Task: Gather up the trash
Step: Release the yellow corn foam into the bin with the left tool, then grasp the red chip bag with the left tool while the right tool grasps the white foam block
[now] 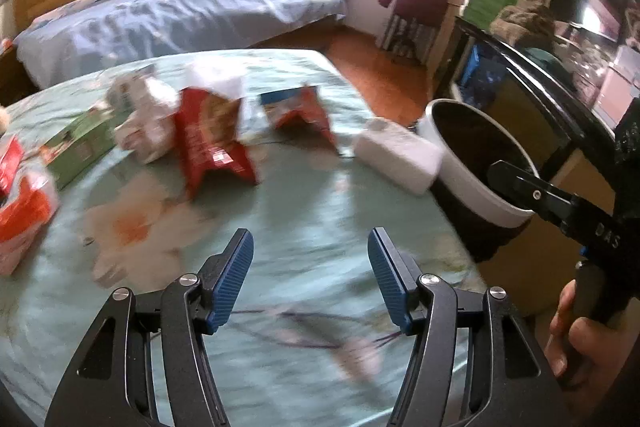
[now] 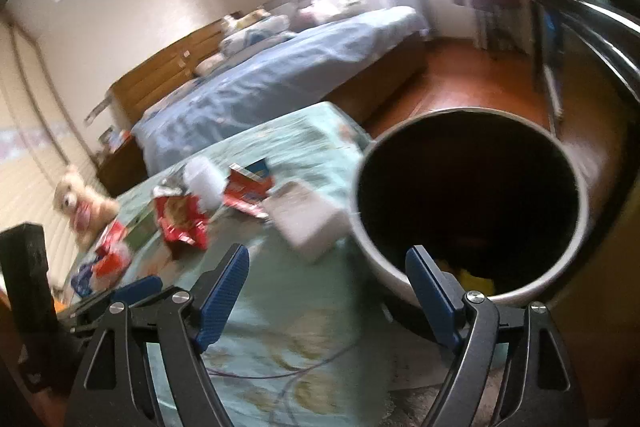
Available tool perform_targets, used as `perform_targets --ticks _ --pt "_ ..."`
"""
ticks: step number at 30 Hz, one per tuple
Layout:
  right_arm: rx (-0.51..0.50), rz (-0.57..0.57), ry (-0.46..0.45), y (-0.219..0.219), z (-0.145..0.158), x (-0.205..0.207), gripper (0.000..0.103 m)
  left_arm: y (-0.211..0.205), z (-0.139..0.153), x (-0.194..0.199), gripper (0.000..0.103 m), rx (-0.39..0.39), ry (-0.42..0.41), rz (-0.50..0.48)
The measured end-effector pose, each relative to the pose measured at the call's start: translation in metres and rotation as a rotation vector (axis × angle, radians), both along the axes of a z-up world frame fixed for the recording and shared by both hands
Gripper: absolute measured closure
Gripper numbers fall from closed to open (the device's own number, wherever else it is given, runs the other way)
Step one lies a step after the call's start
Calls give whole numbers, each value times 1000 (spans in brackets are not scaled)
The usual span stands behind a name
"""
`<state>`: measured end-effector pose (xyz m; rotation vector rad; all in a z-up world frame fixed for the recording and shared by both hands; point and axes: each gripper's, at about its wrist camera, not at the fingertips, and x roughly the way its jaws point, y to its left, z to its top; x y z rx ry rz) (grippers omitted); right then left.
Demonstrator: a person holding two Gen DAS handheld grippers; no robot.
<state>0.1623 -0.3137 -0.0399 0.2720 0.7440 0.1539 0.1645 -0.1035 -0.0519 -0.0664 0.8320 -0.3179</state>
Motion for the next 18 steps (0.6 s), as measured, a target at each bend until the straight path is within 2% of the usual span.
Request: perform_targets --ticks 5,8,15,18 --pt "-21 97 1 26 -4 10 21 25 -5 3 43 -1 16 64" --pt "-11 114 19 32 -12 15 21 36 -5 9 43 -11 23 92" --pt "21 78 93 33 -34 31 22 46 -4 26 43 -15 25 114" --pt "26 72 98 35 -36 34 28 47 -5 37 43 -23 34 117"
